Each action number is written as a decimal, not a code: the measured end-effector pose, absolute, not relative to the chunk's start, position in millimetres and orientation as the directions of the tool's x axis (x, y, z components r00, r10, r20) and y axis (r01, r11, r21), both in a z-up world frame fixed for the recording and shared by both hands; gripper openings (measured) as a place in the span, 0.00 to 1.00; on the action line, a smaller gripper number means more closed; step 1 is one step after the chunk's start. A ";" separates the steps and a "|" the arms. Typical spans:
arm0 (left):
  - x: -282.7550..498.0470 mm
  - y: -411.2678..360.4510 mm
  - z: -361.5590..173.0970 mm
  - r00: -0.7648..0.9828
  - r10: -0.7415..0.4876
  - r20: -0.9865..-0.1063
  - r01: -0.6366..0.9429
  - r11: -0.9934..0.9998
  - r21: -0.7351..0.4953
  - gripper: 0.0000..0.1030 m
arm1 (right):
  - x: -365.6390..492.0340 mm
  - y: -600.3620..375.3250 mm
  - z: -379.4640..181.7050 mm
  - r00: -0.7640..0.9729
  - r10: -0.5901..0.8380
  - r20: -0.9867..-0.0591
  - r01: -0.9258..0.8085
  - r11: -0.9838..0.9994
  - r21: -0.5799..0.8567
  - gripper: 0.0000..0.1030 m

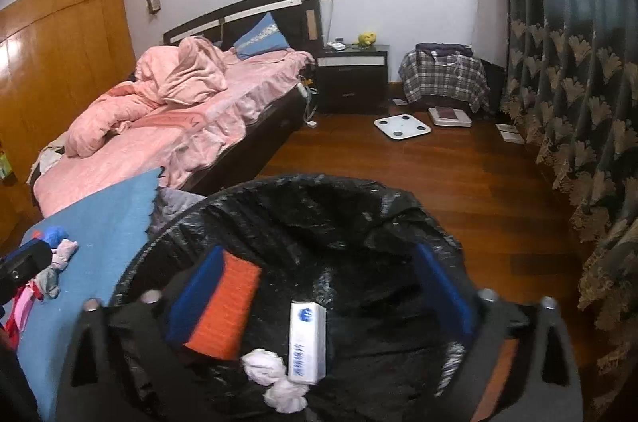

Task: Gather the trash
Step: 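Carry the box and orange sleeve over the bin and release both, then move both open tools back toward the pile on the blue table, then grasp the pink mask with the left tool while the right tool grasps the grey sock, then carry the pink mask and grey sock over the black bin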

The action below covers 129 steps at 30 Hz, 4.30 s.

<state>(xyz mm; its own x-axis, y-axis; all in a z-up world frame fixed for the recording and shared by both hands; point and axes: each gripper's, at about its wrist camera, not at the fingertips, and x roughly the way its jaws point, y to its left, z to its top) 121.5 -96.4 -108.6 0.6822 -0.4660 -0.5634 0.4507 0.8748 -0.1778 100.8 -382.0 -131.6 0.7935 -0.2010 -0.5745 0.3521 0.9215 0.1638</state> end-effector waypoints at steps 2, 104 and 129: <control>117.8 -76.6 -107.4 0.719 -0.410 -0.561 0.405 0.903 -0.141 0.80 | 104.3 -365.9 -128.2 0.802 -0.173 -0.571 0.316 0.935 0.161 0.94; 124.5 143.8 -165.5 0.751 0.017 -0.660 -0.106 0.990 -0.095 0.01 | 200.6 -69.3 -189.6 0.624 0.334 -0.706 -0.296 0.938 0.181 0.32; 105.4 60.0 -104.2 0.820 -0.149 -0.553 0.096 0.988 -0.124 0.01 | 142.2 -177.9 -103.6 0.820 0.248 -0.516 -0.153 0.963 0.220 0.31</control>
